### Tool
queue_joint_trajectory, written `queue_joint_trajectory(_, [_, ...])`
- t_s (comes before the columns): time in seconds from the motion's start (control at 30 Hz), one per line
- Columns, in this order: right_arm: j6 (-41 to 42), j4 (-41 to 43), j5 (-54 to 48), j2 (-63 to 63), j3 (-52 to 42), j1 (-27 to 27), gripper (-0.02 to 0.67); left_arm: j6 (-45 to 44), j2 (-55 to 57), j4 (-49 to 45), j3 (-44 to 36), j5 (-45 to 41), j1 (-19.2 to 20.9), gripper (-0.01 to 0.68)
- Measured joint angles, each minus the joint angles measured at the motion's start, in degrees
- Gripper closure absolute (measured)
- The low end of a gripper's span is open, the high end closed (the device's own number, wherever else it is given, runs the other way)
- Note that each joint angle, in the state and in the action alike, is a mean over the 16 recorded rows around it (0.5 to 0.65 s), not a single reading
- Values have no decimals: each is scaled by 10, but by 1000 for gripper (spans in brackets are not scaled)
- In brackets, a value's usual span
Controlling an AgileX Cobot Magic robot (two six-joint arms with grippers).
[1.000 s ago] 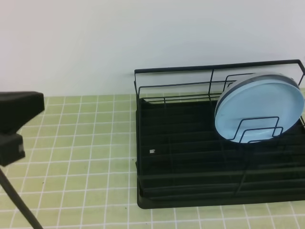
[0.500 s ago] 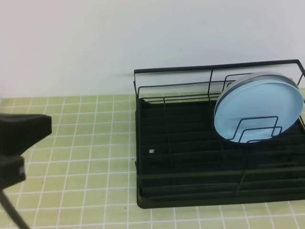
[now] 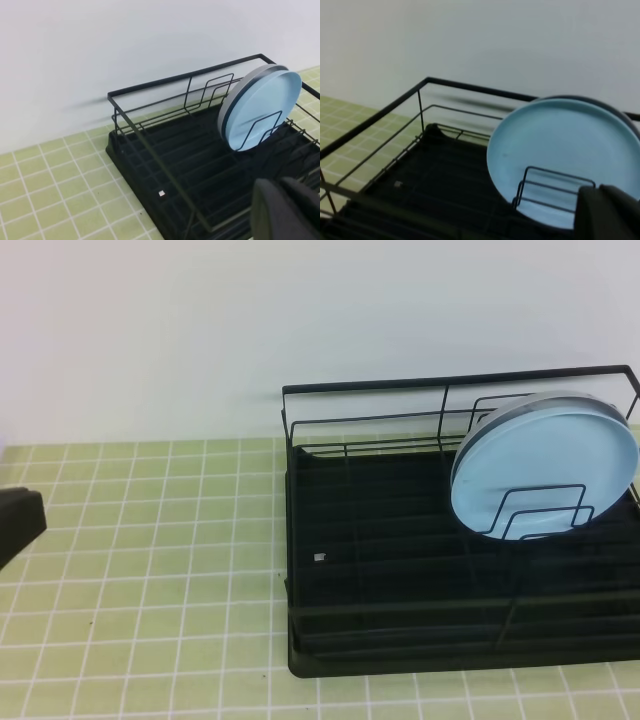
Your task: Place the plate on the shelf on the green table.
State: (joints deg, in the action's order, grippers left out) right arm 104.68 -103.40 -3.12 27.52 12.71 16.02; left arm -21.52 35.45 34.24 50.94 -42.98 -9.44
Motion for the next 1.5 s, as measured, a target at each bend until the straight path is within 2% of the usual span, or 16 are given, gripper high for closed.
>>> queue_joint_trajectory(0.57, [0, -1, 0, 0, -22, 0, 652, 2, -4, -15, -1, 2, 0, 673])
queue_joint_trajectory(0.77, [0, -1, 0, 0, -22, 0, 652, 76, -17, -98, -30, 44, 0, 673])
queue_joint_trajectory(0.97, [0, -1, 0, 0, -22, 0, 652, 183, -63, -219, -129, 158, 0, 673])
queue_joint_trajectory(1.23, [0, -1, 0, 0, -22, 0, 652, 289, -190, -326, -339, 307, 0, 673])
queue_joint_trajectory(1.37, [0, -1, 0, 0, -22, 0, 652, 304, -254, -334, -430, 338, 0, 673])
queue_joint_trajectory(1.5, [0, -1, 0, 0, -22, 0, 652, 317, -304, -338, -488, 323, 0, 673])
